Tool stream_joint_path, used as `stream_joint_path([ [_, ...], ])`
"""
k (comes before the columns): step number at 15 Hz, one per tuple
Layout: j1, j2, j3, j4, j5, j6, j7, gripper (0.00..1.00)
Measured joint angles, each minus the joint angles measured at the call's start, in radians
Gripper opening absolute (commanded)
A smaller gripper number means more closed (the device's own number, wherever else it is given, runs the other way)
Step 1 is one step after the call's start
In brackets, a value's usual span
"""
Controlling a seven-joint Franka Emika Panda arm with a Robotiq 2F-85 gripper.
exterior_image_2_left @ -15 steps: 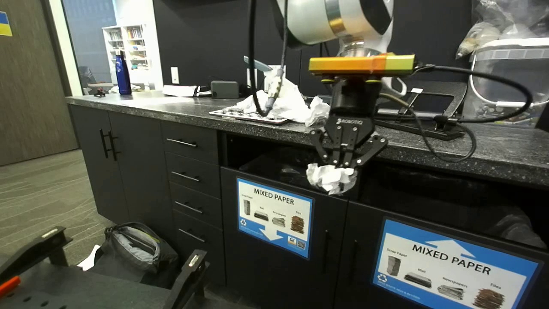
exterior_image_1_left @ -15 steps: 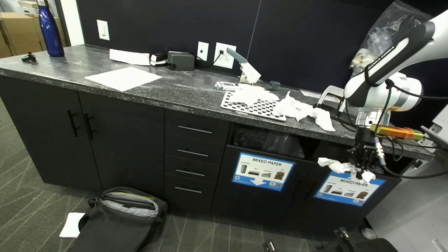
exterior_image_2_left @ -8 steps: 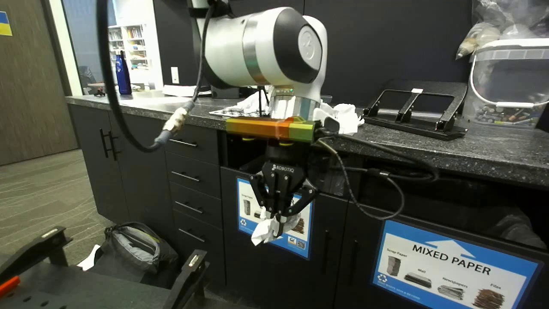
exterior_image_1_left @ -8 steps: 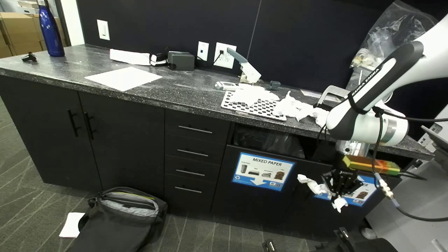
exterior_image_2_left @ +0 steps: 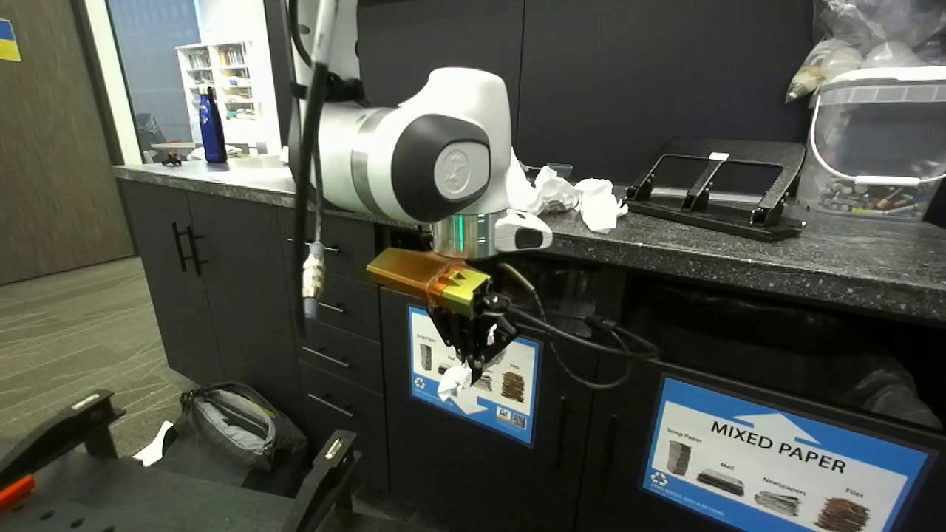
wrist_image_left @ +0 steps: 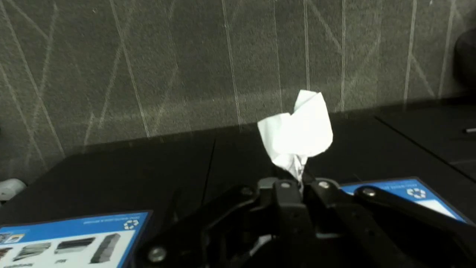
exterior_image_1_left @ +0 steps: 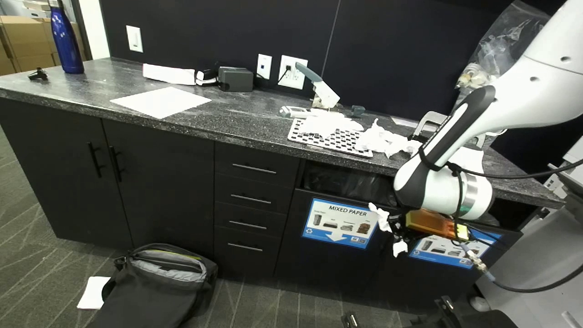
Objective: Put the white pieces of paper in the left bin
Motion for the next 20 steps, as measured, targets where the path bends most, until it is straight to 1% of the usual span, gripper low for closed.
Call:
stream_joint_path([
  [3,-0.046,0.091,0.091,0.082,0.03,0.129,0.034,0.06],
  [6,-0.074,0.171,0.13,0.183,0.03,0.215,0.067,0.06],
  [11,-0.1,0.272,0.147,0.332,0.023,0.35,0.106,0.06],
  [20,-0.098,0.47,0.147,0.527,-0.025,0.558,0.133,0.06],
])
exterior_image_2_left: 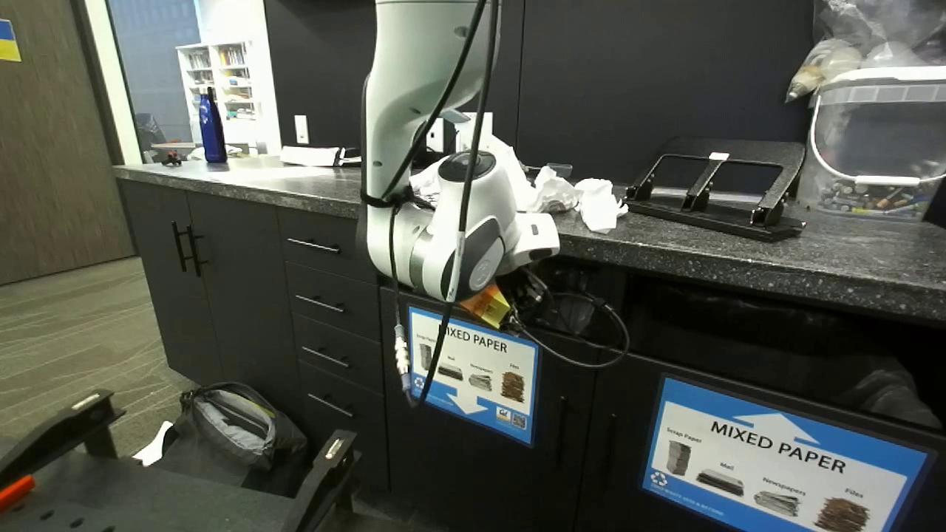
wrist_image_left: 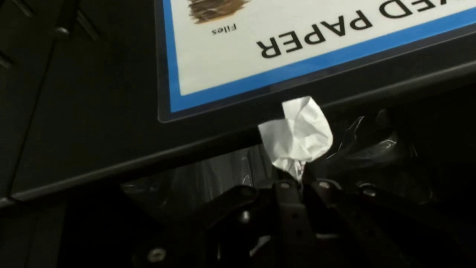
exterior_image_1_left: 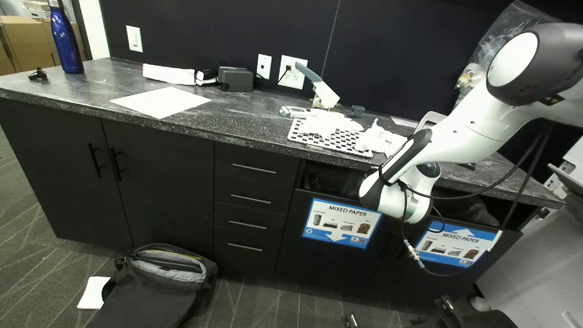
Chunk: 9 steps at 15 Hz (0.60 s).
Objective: Put the white pieces of paper in the left bin
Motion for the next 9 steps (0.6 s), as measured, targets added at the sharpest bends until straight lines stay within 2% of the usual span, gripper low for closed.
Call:
stream_joint_path([
  [1,0.002,0.016,0.0,0.022,-0.005,0.012,0.0,0.15],
  [2,0.005,0.031,-0.001,0.039,-0.007,0.019,0.0,0.32],
  [9,0.036,0.067,-0.037,0.084,-0.007,0.029,0.0,0.84],
])
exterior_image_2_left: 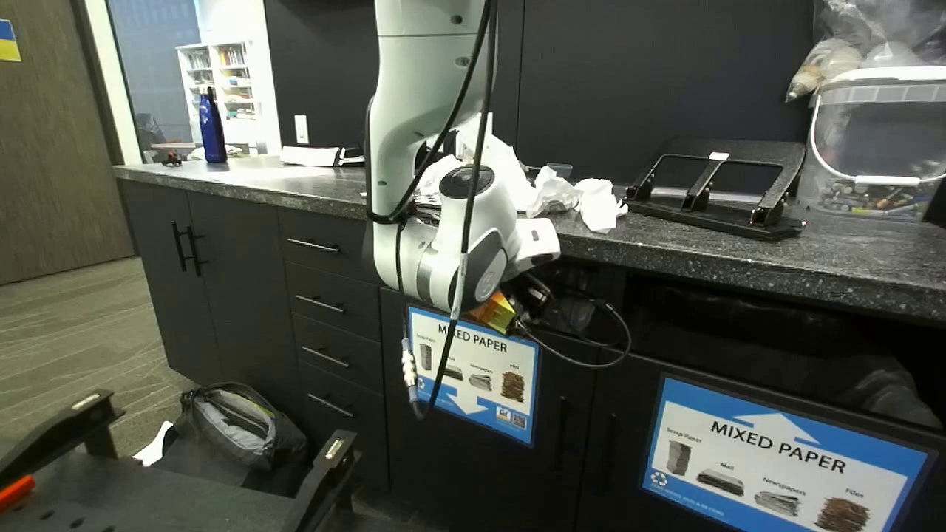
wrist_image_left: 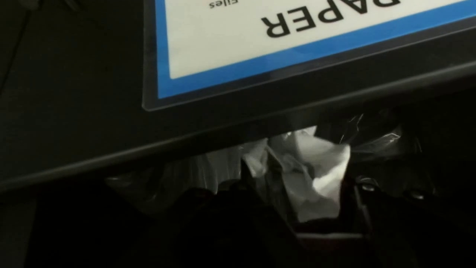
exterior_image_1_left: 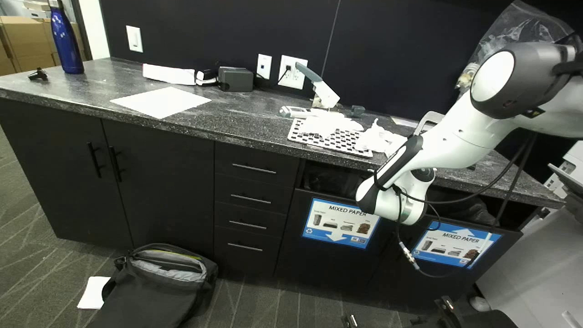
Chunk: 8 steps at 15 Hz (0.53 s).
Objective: Put the white pieces of paper in the left bin
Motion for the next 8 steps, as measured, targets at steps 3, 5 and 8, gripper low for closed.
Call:
stream_joint_path([
  [3,0.001,-0.001,-0.002,-0.003,-0.001,0.003,0.0,1.0],
  [5,0.001,-0.009,-0.002,-0.021,-0.007,0.019,-0.001,1.0],
  [8,0.0,-0.057,-0.002,-0.116,-0.029,0.038,0.0,1.0],
])
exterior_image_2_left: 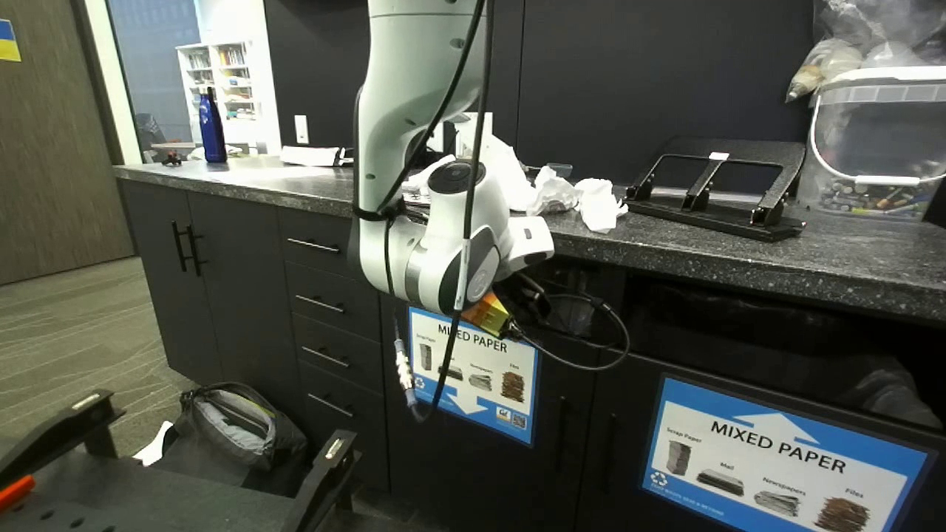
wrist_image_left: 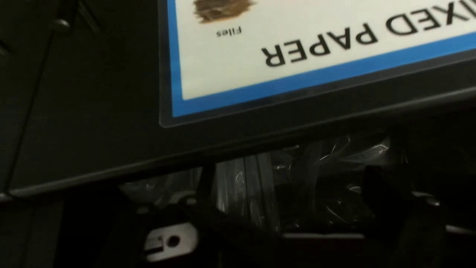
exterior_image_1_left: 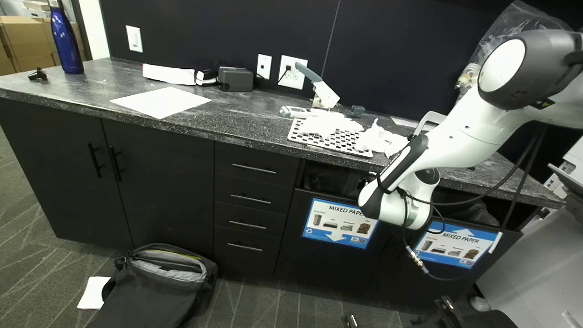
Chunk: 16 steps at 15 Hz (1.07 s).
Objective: Put the white pieces of paper in the left bin
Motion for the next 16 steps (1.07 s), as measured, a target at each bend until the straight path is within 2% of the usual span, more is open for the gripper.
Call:
stream_joint_path([
  [5,0.007,-0.185,-0.007,-0.256,-0.016,-0.027,-0.013,1.0],
  [7,0.017,-0.289,-0.019,-0.338,-0.033,-0.126,-0.028,1.0],
  [10,0.059,-0.456,-0.069,-0.394,-0.042,-0.371,-0.083,1.0],
  [11,0.089,-0.51,-0.105,-0.403,-0.043,-0.462,-0.104,1.0],
  [13,0.191,-0.599,-0.23,-0.401,-0.063,-0.641,-0.132,1.0],
  [15,0.304,-0.655,-0.381,-0.363,-0.179,-0.81,-0.115,1.0],
  [16,0.335,-0.673,-0.429,-0.329,-0.256,-0.892,-0.098,1.0],
])
